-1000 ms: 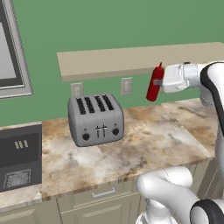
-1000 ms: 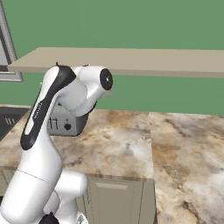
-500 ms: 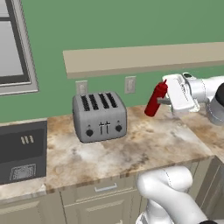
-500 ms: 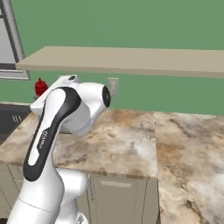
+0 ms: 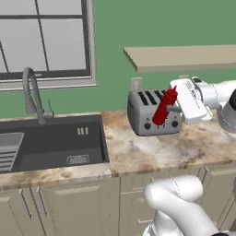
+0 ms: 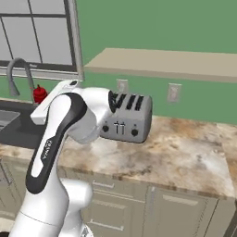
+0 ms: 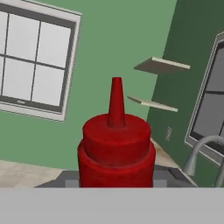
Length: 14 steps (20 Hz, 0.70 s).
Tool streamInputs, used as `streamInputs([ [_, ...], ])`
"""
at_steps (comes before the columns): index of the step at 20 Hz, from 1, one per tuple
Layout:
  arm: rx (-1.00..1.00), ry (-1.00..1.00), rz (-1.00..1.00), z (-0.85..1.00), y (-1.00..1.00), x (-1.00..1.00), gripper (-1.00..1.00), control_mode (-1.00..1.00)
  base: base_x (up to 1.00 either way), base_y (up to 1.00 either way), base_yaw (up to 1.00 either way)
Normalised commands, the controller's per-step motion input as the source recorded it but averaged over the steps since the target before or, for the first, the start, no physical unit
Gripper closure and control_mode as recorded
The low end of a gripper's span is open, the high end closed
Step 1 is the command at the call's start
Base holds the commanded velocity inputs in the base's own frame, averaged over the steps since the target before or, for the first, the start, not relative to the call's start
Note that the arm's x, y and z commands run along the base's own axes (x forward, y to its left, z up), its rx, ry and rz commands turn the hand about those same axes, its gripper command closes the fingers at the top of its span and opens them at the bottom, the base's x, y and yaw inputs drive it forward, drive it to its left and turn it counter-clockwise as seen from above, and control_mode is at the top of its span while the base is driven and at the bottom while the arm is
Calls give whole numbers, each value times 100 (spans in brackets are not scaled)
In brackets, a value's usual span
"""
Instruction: Collect the paprika, ketchup, and shaker from the cabinet and place them next to the stove.
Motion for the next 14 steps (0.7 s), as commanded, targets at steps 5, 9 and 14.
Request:
streamInputs([
  [5,0,0,0,0,0,0,100,100,-33,100,23],
  [9,0,0,0,0,0,0,100,100,-25,91,36],
  [14,0,0,0,0,0,0,100,100,-7,66,47],
])
